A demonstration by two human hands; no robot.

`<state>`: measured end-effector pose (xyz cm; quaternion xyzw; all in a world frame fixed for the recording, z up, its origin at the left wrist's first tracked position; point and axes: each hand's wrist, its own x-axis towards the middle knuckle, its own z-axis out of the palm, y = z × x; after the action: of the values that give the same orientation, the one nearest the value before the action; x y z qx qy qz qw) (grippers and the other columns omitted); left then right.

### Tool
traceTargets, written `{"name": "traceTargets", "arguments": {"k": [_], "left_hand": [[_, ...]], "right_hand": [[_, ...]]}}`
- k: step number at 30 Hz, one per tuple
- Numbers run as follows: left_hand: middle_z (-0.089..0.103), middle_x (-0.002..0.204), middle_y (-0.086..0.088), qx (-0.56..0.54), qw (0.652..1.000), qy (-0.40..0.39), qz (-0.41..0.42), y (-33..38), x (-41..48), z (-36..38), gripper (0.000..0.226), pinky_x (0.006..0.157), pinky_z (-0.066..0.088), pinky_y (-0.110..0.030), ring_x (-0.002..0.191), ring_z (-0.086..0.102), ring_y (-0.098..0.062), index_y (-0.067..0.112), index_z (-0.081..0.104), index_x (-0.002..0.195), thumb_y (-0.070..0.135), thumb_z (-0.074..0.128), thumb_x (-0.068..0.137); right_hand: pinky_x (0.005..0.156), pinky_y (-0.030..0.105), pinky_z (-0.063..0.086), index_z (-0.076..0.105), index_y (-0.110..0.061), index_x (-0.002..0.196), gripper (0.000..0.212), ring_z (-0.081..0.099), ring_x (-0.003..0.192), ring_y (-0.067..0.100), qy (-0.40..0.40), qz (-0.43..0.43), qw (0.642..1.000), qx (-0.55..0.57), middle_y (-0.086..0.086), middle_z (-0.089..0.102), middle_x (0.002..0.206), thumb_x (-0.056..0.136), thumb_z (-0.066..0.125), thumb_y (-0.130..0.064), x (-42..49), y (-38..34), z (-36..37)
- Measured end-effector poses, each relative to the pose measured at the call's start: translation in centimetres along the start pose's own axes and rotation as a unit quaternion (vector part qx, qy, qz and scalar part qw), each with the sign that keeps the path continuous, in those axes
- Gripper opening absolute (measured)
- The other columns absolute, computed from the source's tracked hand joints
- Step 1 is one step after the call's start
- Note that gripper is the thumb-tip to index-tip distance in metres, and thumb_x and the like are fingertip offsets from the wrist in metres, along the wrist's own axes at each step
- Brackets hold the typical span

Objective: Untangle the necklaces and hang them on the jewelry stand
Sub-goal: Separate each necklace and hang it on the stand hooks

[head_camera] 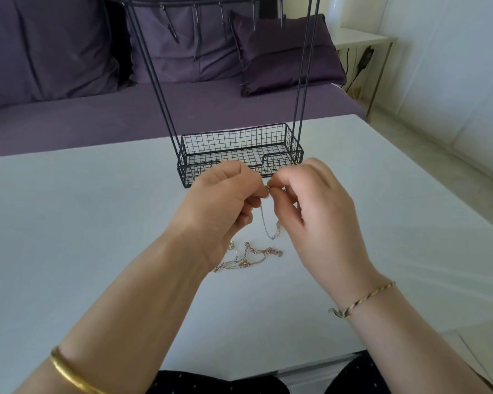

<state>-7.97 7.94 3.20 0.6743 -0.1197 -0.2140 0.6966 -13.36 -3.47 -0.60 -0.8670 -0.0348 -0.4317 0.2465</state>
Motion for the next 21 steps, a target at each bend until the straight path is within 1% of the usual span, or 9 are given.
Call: {"name": "traceTargets", "arguments": {"k": [4,7,8,10,12,14,16,19,21], "left_hand": [[0.048,0.049,0.007,0.014,1.000,0.020,0.016,-0.2,0.2,0.4,0.039,0.046,0.034,-0.017,0.050,0.040,-0.008,0.016,0.048,0.049,-0.006,0.052,0.080],[0.047,0.051,0.008,0.048,0.997,0.043,0.035,-0.5,0.4,0.5,0.040,0.056,0.033,-0.024,0.057,0.038,-0.012,0.020,0.050,0.048,-0.002,0.055,0.081],[0.046,0.052,0.008,0.057,0.997,0.047,0.038,-0.6,0.5,0.4,0.040,0.059,0.033,-0.027,0.060,0.037,-0.014,0.021,0.050,0.047,-0.001,0.056,0.081],[0.046,0.056,0.004,0.082,0.994,0.051,0.051,-0.7,0.5,0.3,0.036,0.063,0.032,-0.034,0.066,0.037,-0.017,0.021,0.052,0.050,0.001,0.057,0.081],[0.046,0.063,-0.002,0.126,0.987,0.048,0.085,-0.7,0.5,0.1,0.024,0.062,0.032,-0.032,0.065,0.036,-0.017,0.014,0.054,0.059,0.001,0.058,0.080],[0.044,0.060,0.001,0.174,0.975,0.038,0.135,-0.5,0.4,0.0,0.015,0.054,0.033,-0.023,0.057,0.037,-0.012,0.006,0.053,0.066,0.000,0.057,0.079],[0.041,0.053,0.009,0.219,0.957,0.021,0.188,-0.2,0.2,0.0,0.017,0.045,0.029,-0.013,0.048,0.033,-0.003,0.005,0.052,0.065,-0.004,0.057,0.079],[0.042,0.055,0.009,0.272,0.930,0.003,0.247,0.0,0.1,0.0,0.018,0.045,0.030,-0.011,0.049,0.035,-0.003,0.007,0.053,0.066,-0.005,0.057,0.079],[0.044,0.057,0.009,0.293,0.916,0.002,0.273,0.0,0.1,0.1,0.018,0.048,0.031,-0.011,0.052,0.037,-0.003,0.008,0.054,0.066,-0.005,0.058,0.078]], "right_hand": [[0.059,0.029,0.036,0.059,-0.003,0.085,0.020,0.049,0.067,0.022,-0.006,0.014,1.000,-0.001,0.002,0.048,0.080,0.086,0.043,-0.016,0.0,0.0,0.3],[0.060,0.028,0.035,0.058,-0.004,0.083,0.020,0.048,0.067,0.021,-0.006,0.032,0.999,0.005,-0.002,0.044,0.080,0.086,0.043,-0.017,0.1,0.0,0.5],[0.061,0.027,0.036,0.058,-0.004,0.083,0.018,0.048,0.068,0.018,-0.010,0.044,0.999,0.012,-0.004,0.043,0.080,0.087,0.045,-0.016,0.1,0.0,0.5],[0.062,0.018,0.037,0.060,-0.008,0.084,0.010,0.044,0.068,0.008,-0.023,0.083,0.995,0.045,-0.010,0.043,0.076,0.087,0.051,-0.013,0.0,0.1,0.6],[0.061,0.010,0.037,0.062,-0.015,0.084,0.005,0.047,0.067,0.005,-0.046,0.134,0.985,0.098,-0.016,0.049,0.072,0.086,0.058,-0.013,0.2,0.1,0.3],[0.057,0.009,0.038,0.064,-0.018,0.081,0.008,0.052,0.062,0.004,-0.072,0.208,0.958,0.184,-0.012,0.058,0.067,0.086,0.062,-0.013,0.5,0.2,-0.2],[0.052,0.012,0.037,0.065,-0.015,0.074,0.011,0.048,0.051,0.004,-0.098,0.277,0.917,0.270,-0.011,0.057,0.057,0.084,0.063,-0.011,0.9,0.2,-0.7],[0.052,0.028,0.036,0.066,-0.014,0.065,0.023,0.042,0.048,0.013,-0.105,0.361,0.850,0.368,-0.003,0.052,0.055,0.083,0.058,-0.004,1.2,0.7,-1.2],[0.051,0.031,0.034,0.067,-0.015,0.060,0.030,0.038,0.048,0.014,-0.103,0.394,0.811,0.420,0.003,0.051,0.057,0.083,0.055,0.000,1.3,1.0,-1.4]]}}
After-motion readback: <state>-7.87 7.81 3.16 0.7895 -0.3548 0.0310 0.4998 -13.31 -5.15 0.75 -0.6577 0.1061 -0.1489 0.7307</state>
